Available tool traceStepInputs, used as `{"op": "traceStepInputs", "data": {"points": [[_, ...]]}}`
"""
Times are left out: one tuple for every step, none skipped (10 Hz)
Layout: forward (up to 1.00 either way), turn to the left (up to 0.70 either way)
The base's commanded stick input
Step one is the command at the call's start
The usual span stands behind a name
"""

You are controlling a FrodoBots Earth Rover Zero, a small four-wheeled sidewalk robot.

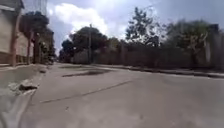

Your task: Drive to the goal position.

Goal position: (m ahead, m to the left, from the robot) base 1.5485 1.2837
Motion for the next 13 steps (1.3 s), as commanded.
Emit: {"op": "traceStepInputs", "data": {"points": [[1.0, 0.0], [1.0, 0.0], [1.0, 0.0], [1.0, 0.0], [1.0, -0.03], [1.0, -0.16], [1.0, -0.15], [1.0, -0.03], [1.0, 0.0], [0.94, 0.01], [0.81, 0.02], [0.68, 0.04], [0.55, 0.06]]}}
